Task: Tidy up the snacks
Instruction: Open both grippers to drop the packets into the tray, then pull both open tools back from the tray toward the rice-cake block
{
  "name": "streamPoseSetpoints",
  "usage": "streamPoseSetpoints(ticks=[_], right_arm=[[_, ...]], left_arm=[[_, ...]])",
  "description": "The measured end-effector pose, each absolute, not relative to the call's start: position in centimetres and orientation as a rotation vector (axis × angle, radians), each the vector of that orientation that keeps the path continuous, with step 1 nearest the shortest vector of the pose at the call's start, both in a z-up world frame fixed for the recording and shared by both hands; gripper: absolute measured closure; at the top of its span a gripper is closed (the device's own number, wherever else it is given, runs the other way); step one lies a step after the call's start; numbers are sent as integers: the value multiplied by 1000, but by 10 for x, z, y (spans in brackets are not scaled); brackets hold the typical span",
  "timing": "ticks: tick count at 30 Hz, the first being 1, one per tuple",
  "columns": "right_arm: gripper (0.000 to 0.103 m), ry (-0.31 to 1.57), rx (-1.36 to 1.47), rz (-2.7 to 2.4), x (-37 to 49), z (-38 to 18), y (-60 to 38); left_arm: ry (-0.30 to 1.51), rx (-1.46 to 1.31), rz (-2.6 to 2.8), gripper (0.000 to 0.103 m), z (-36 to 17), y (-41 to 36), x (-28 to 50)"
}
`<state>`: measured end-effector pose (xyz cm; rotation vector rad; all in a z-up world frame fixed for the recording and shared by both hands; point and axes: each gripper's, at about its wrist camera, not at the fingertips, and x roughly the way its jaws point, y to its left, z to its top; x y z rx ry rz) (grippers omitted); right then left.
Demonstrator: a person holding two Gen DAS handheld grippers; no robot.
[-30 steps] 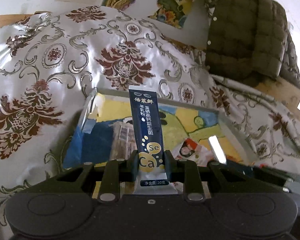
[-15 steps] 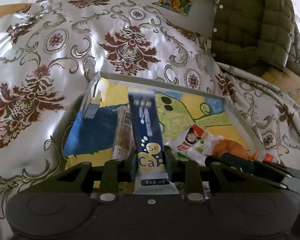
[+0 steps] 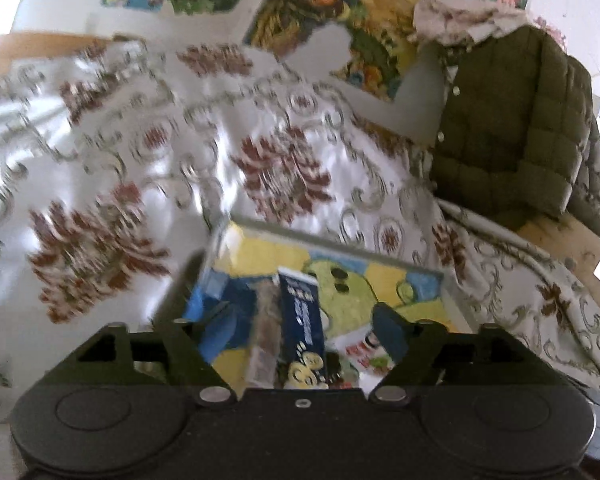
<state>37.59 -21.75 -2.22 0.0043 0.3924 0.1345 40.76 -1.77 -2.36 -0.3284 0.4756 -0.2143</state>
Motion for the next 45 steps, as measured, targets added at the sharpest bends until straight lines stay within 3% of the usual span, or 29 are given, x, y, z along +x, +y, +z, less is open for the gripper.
streamPoseSetpoints(ticks=[4, 12, 20, 45], right_arm=[[21, 357, 13, 123, 360, -6, -222], [5, 285, 61, 89, 323, 22, -239], [0, 257, 92, 54, 277, 33, -253], [0, 328, 118, -34, 154, 20, -264]], left_arm=[[406, -295, -123, 5, -8, -15, 384], [345, -237, -78, 1, 11, -20, 335], [340, -204, -67, 1, 12, -29, 280], [431, -63, -33, 1, -1, -21, 163]])
